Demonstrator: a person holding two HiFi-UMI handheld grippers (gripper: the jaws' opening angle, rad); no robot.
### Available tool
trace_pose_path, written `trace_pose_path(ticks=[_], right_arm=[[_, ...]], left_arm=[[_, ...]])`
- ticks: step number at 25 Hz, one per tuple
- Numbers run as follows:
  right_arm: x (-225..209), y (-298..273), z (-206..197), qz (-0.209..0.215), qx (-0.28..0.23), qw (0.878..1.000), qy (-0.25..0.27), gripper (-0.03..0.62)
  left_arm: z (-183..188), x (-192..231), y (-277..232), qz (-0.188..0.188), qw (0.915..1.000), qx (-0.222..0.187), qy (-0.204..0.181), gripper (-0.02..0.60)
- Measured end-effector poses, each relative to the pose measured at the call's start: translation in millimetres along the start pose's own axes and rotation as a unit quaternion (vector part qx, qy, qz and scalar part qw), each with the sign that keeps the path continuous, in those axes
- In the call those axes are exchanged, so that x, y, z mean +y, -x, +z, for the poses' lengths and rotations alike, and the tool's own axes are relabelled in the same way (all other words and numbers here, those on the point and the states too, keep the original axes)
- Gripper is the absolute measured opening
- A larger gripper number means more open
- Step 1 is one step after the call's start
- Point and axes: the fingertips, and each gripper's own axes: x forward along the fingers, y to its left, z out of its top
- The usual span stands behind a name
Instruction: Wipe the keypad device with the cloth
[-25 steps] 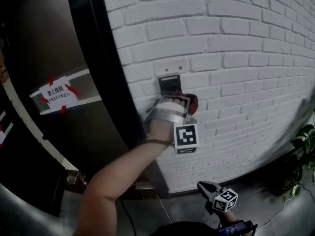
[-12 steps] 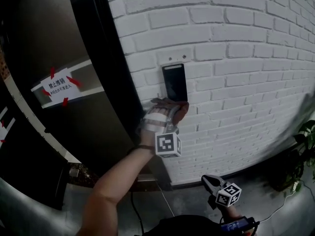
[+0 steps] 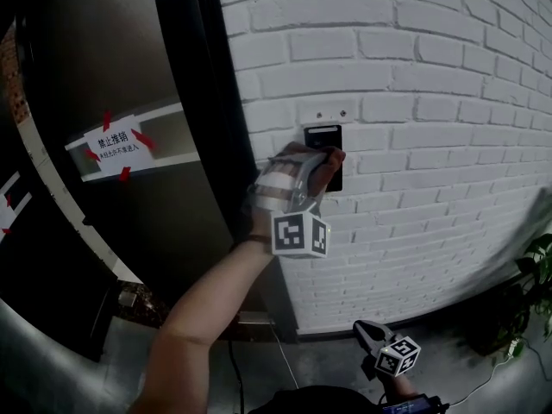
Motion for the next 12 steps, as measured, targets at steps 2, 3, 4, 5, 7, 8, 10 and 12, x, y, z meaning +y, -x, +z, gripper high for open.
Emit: trace_pose_path(ticks=[2, 3, 4, 5, 7, 8, 10, 12], right_arm=[[0, -1, 4, 0.000, -0.001, 1.000, 0.001, 0.002], [-2, -1, 4, -0.002, -0.002, 1.000, 0.003, 0.002], [-5, -1, 3, -0.005, -0.003, 1.000, 0.006, 0.002], [-6, -1, 1, -0.007, -0.003, 1.000, 0.007, 0.002], [-7, 1, 0, -0.008, -0.006, 1.000, 0.005, 0.002], [-10, 3, -2, -0.013, -0.005, 1.000, 0.008, 0.002], [-16, 7, -6, -0.023, -0.002, 1.000, 0.013, 0.002], [-14, 9, -3, -0.020, -0.003, 1.000, 0.004, 0.002]], left_arm=[[10, 24, -9, 0.015, 0.9998, -0.004, -0.007, 0.055], [16, 34, -14, 0.019, 0.9998, -0.006, -0.010, 0.055], [21, 44, -18, 0.018, 0.9998, -0.008, -0.004, 0.055], [24, 53, -21, 0.013, 0.9997, -0.010, 0.018, 0.055], [21, 68, -21, -0.009, 0.9942, -0.008, 0.107, 0.055], [16, 73, -19, -0.018, 0.9869, -0.006, 0.160, 0.055], [1, 81, -10, -0.014, 0.9709, -0.002, 0.239, 0.055], [-13, 84, 0, 0.011, 0.9575, -0.002, 0.288, 0.055]])
